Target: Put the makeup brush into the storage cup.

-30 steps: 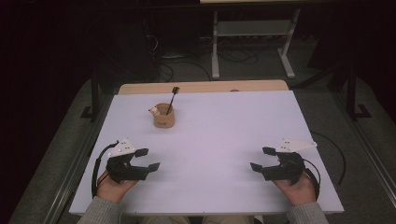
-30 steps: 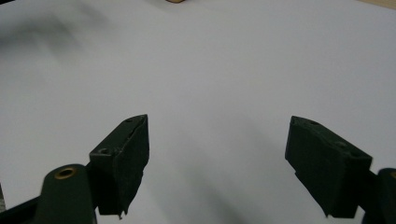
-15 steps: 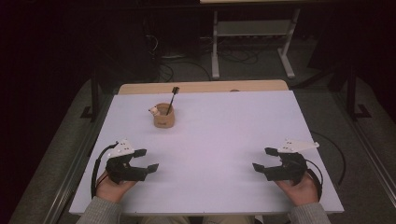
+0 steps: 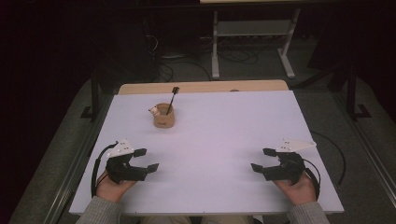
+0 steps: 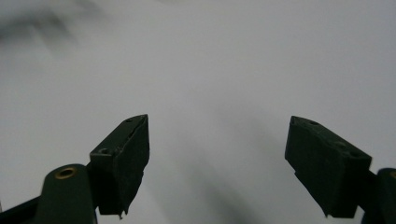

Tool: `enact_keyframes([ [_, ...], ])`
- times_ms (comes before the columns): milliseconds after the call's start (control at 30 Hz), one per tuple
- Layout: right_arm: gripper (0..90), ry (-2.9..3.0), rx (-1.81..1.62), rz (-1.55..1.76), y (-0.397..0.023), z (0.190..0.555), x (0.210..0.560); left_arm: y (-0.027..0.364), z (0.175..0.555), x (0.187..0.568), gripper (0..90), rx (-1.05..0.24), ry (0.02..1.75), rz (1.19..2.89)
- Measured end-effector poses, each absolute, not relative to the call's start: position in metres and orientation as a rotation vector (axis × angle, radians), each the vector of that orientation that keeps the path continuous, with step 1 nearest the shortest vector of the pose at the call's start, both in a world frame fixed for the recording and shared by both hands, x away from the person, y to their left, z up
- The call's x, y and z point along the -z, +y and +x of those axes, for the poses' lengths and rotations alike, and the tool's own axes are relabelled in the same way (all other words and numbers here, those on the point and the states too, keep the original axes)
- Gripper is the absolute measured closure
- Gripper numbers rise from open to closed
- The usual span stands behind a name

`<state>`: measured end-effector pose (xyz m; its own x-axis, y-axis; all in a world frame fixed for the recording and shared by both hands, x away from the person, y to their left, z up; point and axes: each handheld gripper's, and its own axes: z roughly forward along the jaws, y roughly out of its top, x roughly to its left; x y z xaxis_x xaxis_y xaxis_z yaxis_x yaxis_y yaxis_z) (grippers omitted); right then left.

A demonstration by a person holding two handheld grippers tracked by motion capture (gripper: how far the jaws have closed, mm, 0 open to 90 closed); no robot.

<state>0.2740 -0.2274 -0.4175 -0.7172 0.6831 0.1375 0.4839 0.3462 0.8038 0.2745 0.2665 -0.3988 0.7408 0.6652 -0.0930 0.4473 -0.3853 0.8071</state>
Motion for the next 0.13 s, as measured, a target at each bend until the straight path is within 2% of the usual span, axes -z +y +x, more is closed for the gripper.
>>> enact_keyframes([
  [133, 20.8, 2.391, -1.304, 1.047, -0.2264, 0.2753, 0.4186, 0.2677, 0.2751, 0.3997, 22.5, -0.307, 0.833, 2.051],
])
